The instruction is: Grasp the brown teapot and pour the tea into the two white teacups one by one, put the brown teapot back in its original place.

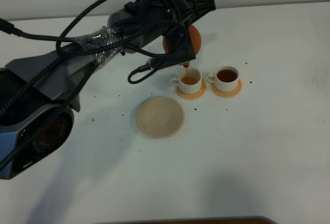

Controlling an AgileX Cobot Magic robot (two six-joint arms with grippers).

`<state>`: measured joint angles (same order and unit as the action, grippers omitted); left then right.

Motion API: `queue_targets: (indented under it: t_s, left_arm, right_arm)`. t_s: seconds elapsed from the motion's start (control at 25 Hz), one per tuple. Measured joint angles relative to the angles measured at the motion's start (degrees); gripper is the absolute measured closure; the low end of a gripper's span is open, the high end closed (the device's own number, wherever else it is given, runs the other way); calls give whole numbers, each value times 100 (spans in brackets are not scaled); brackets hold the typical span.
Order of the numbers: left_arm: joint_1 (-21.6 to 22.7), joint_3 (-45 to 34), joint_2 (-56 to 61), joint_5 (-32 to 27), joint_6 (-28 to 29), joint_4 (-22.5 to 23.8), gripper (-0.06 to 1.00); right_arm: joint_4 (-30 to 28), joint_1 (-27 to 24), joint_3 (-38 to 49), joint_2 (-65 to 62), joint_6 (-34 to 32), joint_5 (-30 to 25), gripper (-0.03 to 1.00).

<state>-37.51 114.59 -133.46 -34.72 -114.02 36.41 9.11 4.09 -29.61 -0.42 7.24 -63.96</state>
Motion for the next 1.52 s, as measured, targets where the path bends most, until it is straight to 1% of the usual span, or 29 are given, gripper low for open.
queue_targets:
  t_s: [0.64, 0.84, 1.52]
  left_arm:
    - [-61, -5, 0, 162, -357, 4, 80]
    - [-138, -5, 0, 174, -368, 226, 80]
    - [-215, -5, 0, 238, -368, 375, 80]
  right_arm:
    - [0, 0, 0, 0, 0, 0, 73]
    - [0, 0, 0, 0, 0, 0, 73]
    - [0, 5, 0, 0, 0, 0, 73]
